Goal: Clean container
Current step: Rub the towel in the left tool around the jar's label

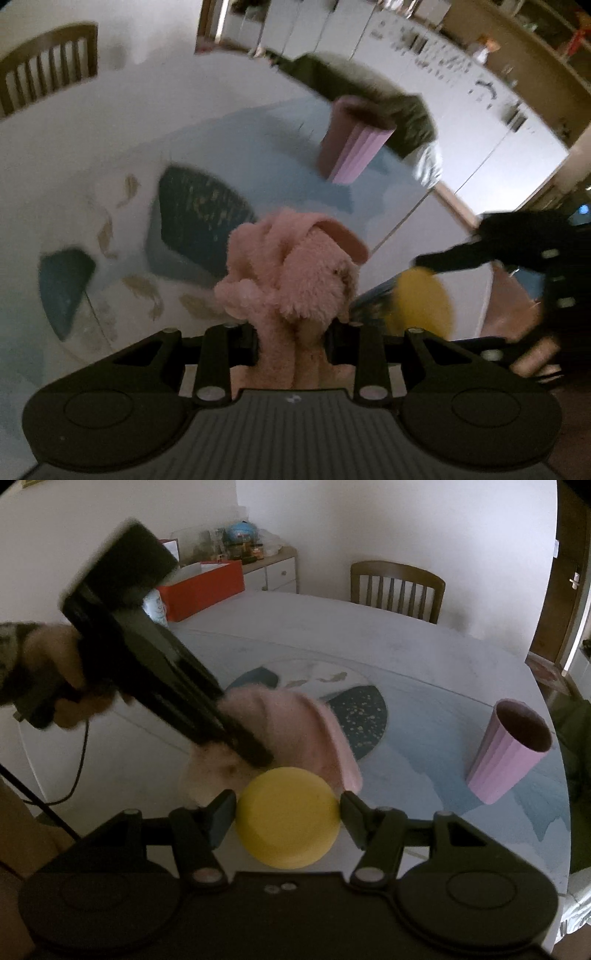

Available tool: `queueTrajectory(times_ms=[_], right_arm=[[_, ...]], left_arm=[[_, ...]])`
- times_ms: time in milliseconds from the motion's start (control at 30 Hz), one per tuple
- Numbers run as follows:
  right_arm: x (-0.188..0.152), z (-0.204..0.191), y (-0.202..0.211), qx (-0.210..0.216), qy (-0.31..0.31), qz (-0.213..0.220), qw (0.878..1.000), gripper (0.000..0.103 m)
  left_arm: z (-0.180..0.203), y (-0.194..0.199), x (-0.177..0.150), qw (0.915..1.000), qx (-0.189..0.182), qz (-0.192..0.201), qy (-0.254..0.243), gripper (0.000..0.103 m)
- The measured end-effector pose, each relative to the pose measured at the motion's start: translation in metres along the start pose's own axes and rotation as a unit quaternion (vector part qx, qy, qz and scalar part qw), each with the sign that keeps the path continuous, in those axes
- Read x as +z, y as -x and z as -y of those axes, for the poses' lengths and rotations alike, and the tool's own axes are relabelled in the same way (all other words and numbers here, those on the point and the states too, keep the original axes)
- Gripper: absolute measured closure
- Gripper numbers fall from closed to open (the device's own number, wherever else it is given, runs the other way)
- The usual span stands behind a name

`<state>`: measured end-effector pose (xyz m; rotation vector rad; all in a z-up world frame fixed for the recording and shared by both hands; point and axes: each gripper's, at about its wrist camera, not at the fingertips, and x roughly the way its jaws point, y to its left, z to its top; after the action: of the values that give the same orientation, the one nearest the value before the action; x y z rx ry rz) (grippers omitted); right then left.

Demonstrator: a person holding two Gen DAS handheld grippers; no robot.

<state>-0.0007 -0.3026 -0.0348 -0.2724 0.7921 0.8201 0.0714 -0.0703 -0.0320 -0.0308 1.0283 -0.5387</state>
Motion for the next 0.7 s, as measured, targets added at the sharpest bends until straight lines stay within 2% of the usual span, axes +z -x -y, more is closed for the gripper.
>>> queueTrajectory(times_ms=[200, 267, 467, 700], right_arm=[[0.0, -0.001, -0.001, -0.004, -0.001, 0.002, 1.0, 0.042], [0.0, -0.002, -0.002, -0.005, -0.001, 0.003, 1.0, 0.042], [0.003, -0.004, -0.004, -0.008, 0.005, 0.003, 1.0, 0.042], [0.006, -0.008, -0.006, -0.014, 0.011, 0.003, 1.0, 0.042]], left_arm=[[0.035, 0.044, 0.009, 0.9976, -0.03, 0.04, -0.048, 0.073], [0.048, 0.048, 0.011, 0.9959, -0.045, 0.041, -0.067, 0.073], [0.066, 0.029, 0.014, 0.9931, -0.068, 0.022, -0.093, 0.073], [0.06, 0.012, 0.015, 0.9941, -0.063, 0.008, -0.088, 0.073]])
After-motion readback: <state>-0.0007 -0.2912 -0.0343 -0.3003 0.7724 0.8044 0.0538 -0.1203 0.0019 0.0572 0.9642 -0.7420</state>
